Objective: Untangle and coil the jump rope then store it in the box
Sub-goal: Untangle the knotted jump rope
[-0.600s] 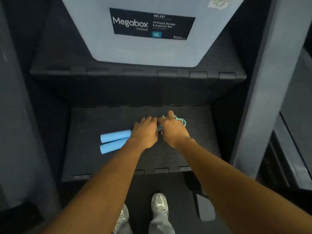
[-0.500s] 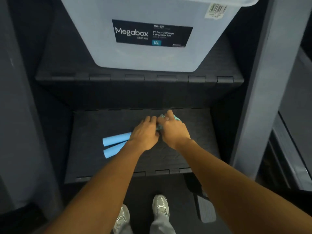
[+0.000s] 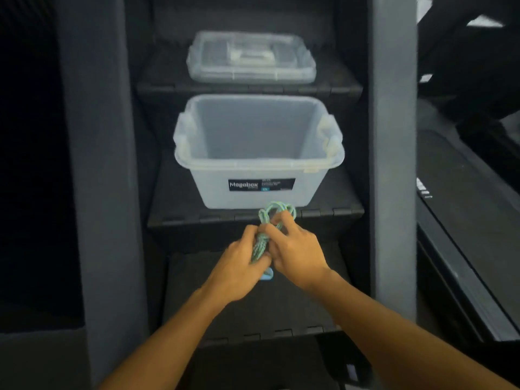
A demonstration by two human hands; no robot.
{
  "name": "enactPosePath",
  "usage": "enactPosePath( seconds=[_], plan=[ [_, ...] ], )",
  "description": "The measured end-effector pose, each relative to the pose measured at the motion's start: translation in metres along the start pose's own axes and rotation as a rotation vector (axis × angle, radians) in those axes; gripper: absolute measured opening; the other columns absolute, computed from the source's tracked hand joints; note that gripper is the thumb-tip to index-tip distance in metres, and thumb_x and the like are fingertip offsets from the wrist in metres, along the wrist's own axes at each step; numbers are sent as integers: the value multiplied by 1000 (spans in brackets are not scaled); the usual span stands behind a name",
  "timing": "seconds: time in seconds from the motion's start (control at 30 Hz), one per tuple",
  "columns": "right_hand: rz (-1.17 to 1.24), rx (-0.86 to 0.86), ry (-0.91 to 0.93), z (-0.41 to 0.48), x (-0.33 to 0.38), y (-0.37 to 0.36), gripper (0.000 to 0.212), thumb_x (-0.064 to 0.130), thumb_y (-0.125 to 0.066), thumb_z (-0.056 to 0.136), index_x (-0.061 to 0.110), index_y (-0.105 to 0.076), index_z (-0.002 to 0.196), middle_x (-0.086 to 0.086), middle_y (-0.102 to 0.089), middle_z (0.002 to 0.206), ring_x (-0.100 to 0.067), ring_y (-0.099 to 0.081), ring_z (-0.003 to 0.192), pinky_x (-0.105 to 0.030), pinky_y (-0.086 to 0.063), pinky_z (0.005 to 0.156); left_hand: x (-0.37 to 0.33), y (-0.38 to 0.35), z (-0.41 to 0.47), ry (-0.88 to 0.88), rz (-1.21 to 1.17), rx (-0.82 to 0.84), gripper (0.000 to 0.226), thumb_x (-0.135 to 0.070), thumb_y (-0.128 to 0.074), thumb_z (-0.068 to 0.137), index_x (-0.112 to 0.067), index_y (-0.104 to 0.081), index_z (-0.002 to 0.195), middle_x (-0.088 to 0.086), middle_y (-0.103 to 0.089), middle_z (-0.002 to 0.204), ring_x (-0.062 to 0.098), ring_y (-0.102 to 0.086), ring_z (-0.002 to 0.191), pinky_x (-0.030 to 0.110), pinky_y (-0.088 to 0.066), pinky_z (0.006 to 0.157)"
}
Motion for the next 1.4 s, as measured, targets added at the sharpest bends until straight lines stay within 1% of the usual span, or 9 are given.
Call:
enactPosePath(
  seconds=[0.13, 0.27, 0.37, 0.57, 0.73, 0.87, 1.0, 1.2, 1.4],
  plan=[
    [40, -142, 68, 32, 37, 88, 30, 20, -49, 84, 23, -59, 113, -6, -61, 106, -27, -61, 64, -29, -42, 41, -68, 64, -13, -110, -169, -131, 10, -36, -51, 101, -33, -56, 109, -2, -72, 91, 14, -71, 82, 46, -57, 77],
    [44, -283, 153, 80, 75, 181, 36, 14, -48, 85, 19, -51, 120, -8, -63, 107, -31, -64, 84, -39, -51, 58, -147, 137, -10, -234, -184, -273, 2, -25, -57, 100, -27, -57, 101, -4, -71, 89, 4, -69, 79, 25, -57, 71],
    [38, -388, 182, 112, 107, 254, 39, 15, -46, 81, 18, -52, 119, -4, -65, 106, -23, -62, 90, -18, -40, 71, -206, 195, -8, -325, -183, -400, 9, -17, -64, 96, -20, -60, 103, -3, -70, 93, 2, -67, 83, 17, -55, 71],
    [158, -468, 172, 163, 145, 365, 44, 6, -51, 86, 28, -46, 123, -1, -64, 113, -28, -65, 85, -47, -55, 74, -304, 288, -1, -469, -271, -515, 20, -5, -69, 90, -17, -61, 102, 0, -72, 99, 12, -71, 91, 39, -61, 84],
    [189, -576, 264, 196, 159, 426, 59, 2, -52, 90, 25, -40, 142, 7, -53, 135, -22, -64, 105, -43, -55, 88, -357, 336, 8, -506, -458, -560, 32, 4, -64, 92, -11, -42, 109, 11, -68, 107, 29, -69, 101, 44, -58, 91],
    [175, -667, 305, 217, 154, 453, 36, 0, -57, 91, 14, -52, 124, 12, -37, 154, -18, -64, 104, -40, -55, 84, -389, 354, 14, -568, -485, -568, 31, 5, -57, 96, -12, -34, 109, 16, -69, 108, 15, -66, 86, 16, -55, 68],
    [180, -797, 369, 231, 145, 472, 24, 1, -62, 91, 12, -58, 112, 10, -32, 157, -14, -66, 100, -31, -57, 80, -410, 362, 28, -589, -483, -605, 29, 2, -58, 95, -23, -43, 94, 16, -69, 111, 32, -70, 99, 42, -61, 85],
    [388, -806, 360, 251, 124, 487, 17, 6, -65, 92, 15, -64, 106, 2, -61, 110, -5, -66, 90, -28, -58, 81, -426, 365, 47, -577, -549, -710, 31, -3, -62, 89, -30, -55, 77, 23, -66, 107, 45, -66, 105, 61, -54, 92],
    [556, -738, 305, 264, 110, 483, 25, 7, -66, 91, 27, -60, 104, 7, -72, 93, -5, -71, 87, -22, -59, 79, -429, 365, 54, -610, -526, -744, 21, 6, -66, 89, -9, -53, 81, 15, -65, 86, 21, -63, 84, 32, -53, 81]
  ],
)
Point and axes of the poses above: each hand's wrist, its own z-axis towards the middle knuckle, its own y-axis out of the back of the hand, x = y × z, the point moved 5 cm from there along z, towards the middle knuckle
